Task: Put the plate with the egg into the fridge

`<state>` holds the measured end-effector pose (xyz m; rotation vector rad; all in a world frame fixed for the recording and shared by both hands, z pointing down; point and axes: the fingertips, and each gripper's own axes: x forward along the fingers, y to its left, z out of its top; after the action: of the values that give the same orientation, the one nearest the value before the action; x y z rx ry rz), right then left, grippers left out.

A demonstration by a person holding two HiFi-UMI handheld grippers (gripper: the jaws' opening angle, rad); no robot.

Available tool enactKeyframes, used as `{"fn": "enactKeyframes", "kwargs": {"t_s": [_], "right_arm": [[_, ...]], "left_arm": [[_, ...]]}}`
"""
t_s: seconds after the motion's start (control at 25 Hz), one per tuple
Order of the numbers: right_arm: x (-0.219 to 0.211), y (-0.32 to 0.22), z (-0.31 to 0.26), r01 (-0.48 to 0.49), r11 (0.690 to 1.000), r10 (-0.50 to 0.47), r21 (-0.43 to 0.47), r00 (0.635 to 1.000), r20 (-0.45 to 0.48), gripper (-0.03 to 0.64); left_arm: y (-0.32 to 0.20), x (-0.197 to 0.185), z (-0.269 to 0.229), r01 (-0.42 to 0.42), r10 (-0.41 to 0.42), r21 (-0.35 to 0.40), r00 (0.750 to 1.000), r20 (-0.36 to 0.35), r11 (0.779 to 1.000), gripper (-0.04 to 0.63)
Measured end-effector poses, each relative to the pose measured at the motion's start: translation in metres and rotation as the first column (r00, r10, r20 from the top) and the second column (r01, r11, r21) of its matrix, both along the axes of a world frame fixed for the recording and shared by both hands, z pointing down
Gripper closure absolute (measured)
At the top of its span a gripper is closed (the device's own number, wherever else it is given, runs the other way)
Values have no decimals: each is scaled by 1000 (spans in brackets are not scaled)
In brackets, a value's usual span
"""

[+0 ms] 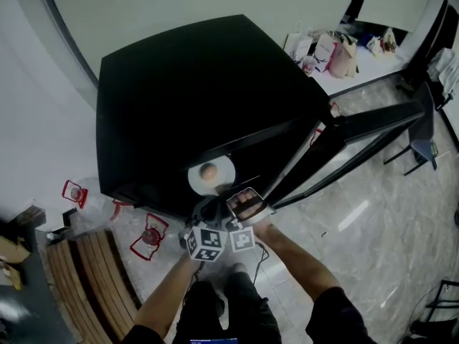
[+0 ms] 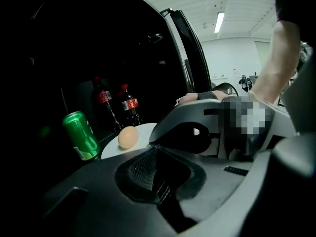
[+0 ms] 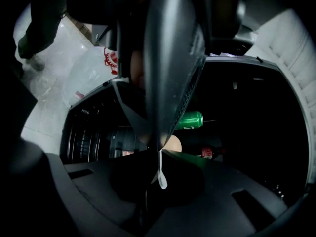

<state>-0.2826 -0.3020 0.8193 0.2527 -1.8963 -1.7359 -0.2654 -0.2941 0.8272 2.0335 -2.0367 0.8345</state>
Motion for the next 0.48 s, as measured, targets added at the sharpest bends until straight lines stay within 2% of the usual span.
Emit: {"fn": "enactKeyframes", "kwargs": {"t_s": [0.12, 0.2, 0.32, 0.4, 0.48], "right_arm": [[2, 2, -4, 2, 998, -2, -69, 1000, 3, 588], [6, 4, -4, -2, 996, 1, -90, 1000, -11, 558], [18, 1, -1, -47, 990, 45, -129, 999, -21, 541], [29, 0, -4, -81, 978, 83, -190, 997, 3, 541], [43, 1, -12, -124, 952, 140, -279, 989, 38, 541]], "left_arm": [[-3, -4, 2, 28, -28, -8, 1000, -11, 1000, 586], [-3, -8, 3, 47, -48, -15, 999, -23, 999, 586], [0, -10, 3, 62, -63, -24, 997, -41, 998, 586], [5, -7, 0, 65, -67, -29, 996, -52, 997, 586], [12, -4, -8, 70, -71, -28, 995, -64, 997, 586]]}}
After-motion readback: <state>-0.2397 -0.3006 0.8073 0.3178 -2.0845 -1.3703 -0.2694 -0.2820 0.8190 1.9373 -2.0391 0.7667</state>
